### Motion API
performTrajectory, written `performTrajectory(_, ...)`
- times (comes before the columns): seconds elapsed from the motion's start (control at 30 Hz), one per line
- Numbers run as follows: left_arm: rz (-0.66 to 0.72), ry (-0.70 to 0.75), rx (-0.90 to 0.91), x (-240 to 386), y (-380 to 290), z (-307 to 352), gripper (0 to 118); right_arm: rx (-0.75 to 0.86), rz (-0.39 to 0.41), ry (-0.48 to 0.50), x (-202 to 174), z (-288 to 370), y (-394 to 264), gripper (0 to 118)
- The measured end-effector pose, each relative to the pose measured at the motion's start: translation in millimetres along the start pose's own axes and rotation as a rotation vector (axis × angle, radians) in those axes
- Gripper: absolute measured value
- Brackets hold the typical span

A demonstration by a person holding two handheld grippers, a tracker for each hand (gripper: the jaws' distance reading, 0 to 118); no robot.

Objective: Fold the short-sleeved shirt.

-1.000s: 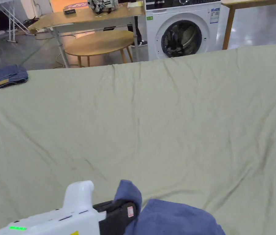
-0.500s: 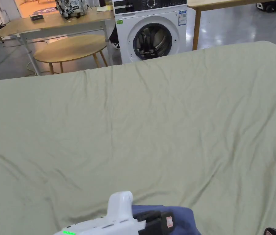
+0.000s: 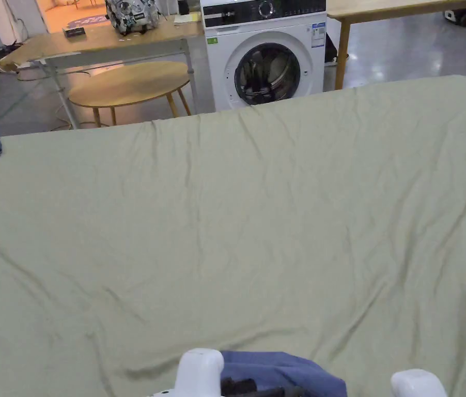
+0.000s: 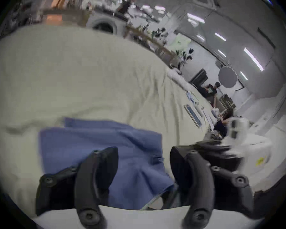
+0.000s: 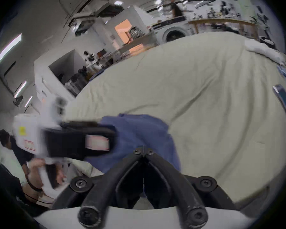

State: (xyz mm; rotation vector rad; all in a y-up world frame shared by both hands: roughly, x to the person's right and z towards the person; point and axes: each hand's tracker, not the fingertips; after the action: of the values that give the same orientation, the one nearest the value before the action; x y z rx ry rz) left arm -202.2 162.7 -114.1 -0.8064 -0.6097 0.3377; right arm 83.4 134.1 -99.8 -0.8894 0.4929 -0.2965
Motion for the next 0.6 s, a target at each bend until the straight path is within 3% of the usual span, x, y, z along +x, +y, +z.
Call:
performTrajectory(0.03,-0.002,0.029,0.031,-8,1,16,68,-0.052,0.004,-0.011,1,-16,3,0)
performTrajectory(0.1,0.027,0.089,0.059,-29,1,44,68,-0.218,-0.020,-0.146,8,-48,7,0)
performTrajectory(0.2,0.116,0.085,0.037,-66,-5,65,69,-0.168,-0.062,-0.088,16,-45,5,0)
performTrajectory(0.3,0.242,0.022,0.017,-92,-12,64,69,-0.156,-0.035,-0.088,14,-43,1,0)
performTrajectory(0.37,0.330,-0.094,-0.014,-114,-20,46,69,-0.154,-0.043,-0.086,15,-41,1,0)
performTrajectory(0.53,0.418,-0.150,-0.069,-130,-34,-6,67,-0.165,-0.041,-0.090,15,-40,4,0)
performTrajectory(0.6,0.513,-0.226,-0.034,-132,-36,-11,44,-0.166,-0.043,-0.096,13,-39,4,0)
